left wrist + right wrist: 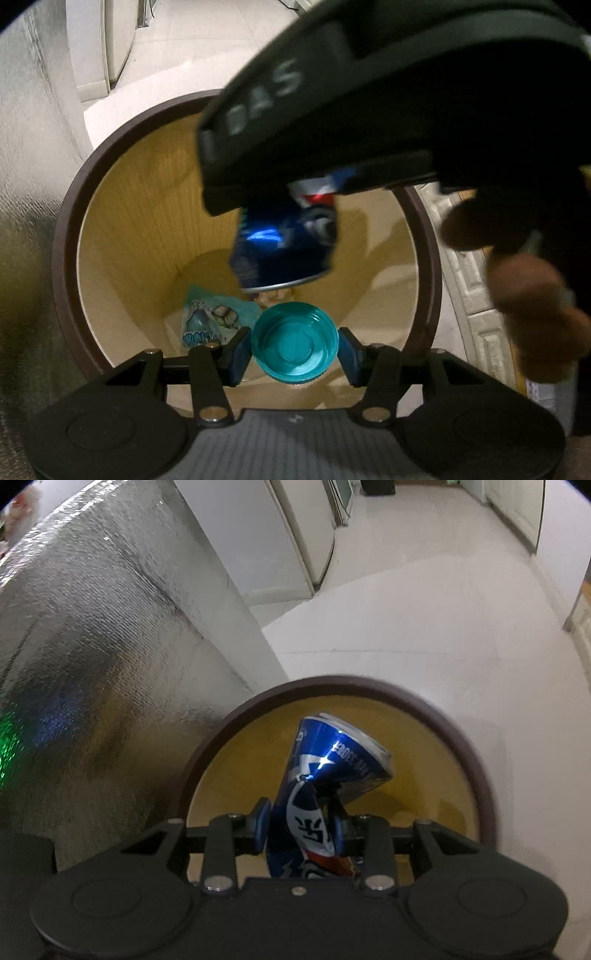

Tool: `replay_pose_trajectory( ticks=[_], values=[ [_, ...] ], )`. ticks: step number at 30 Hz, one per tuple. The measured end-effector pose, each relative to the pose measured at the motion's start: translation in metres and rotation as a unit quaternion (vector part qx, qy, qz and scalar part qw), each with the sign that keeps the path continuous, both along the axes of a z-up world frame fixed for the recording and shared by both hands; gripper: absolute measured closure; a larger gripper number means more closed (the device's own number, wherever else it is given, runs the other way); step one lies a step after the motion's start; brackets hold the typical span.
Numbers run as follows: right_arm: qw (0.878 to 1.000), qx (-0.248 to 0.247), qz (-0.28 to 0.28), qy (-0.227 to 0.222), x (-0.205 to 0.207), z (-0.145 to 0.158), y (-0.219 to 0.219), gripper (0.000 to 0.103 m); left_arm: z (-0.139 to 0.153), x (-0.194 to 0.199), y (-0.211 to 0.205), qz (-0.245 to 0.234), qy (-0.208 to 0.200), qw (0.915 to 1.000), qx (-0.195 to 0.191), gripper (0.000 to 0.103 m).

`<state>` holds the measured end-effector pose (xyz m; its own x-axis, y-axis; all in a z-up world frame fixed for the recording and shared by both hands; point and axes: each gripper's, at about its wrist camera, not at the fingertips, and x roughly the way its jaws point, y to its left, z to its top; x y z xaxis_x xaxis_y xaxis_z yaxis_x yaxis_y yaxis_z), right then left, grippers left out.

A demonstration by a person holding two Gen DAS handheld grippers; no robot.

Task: Collect trash
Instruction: 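Open both tools to drop the cap and can into the wastebasket, then lift both tools away from the wastebasket back over the table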

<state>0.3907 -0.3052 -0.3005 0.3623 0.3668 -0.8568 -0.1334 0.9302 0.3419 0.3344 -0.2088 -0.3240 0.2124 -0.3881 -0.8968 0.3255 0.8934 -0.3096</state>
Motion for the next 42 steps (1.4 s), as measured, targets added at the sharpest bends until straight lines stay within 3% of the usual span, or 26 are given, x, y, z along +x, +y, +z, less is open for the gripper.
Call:
replay_pose_trajectory(
  ticks=[6,7,8,10,19,24,34,38,42],
  values=[
    [1.0,0.018,-0.013,0.016,0.01,-0.022,0.002,0.067,-0.003,0.003,-0.001,-0.009,0.005,0.9999,-0.006,0.052],
    [1.0,0.017,-0.016,0.017,0.01,-0.023,0.001,0.058,-0.002,0.003,0.0,-0.009,0.005,0.9999,-0.008,0.052],
    [1.0,0.019,-0.019,0.016,0.011,-0.024,-0.001,0.052,-0.002,0.002,0.0,-0.009,0.006,0.9999,-0.012,0.05],
    [0.999,0.024,-0.025,0.013,0.012,-0.023,-0.003,0.049,0.0,0.002,0.002,-0.006,0.007,0.9998,-0.017,0.041],
    [1.0,0.012,0.0,0.005,-0.002,-0.013,-0.021,0.042,0.009,-0.005,0.013,-0.004,0.0,0.9998,-0.019,0.024],
    [1.0,-0.002,0.014,-0.003,-0.017,0.0,-0.029,0.039,0.022,-0.008,0.014,-0.001,-0.01,0.9997,-0.02,0.015],
    [0.999,-0.018,0.006,-0.031,-0.048,0.03,-0.046,0.019,0.044,-0.027,0.016,0.003,-0.033,0.9994,0.001,0.004],
    [0.999,-0.027,0.003,-0.039,-0.063,0.045,-0.051,0.005,0.054,-0.037,0.021,0.011,-0.036,0.9992,0.01,0.0],
    [0.998,-0.036,0.002,-0.052,-0.074,0.057,-0.053,0.0,0.068,-0.044,0.025,0.018,-0.041,0.9988,0.017,0.0]
  ],
)
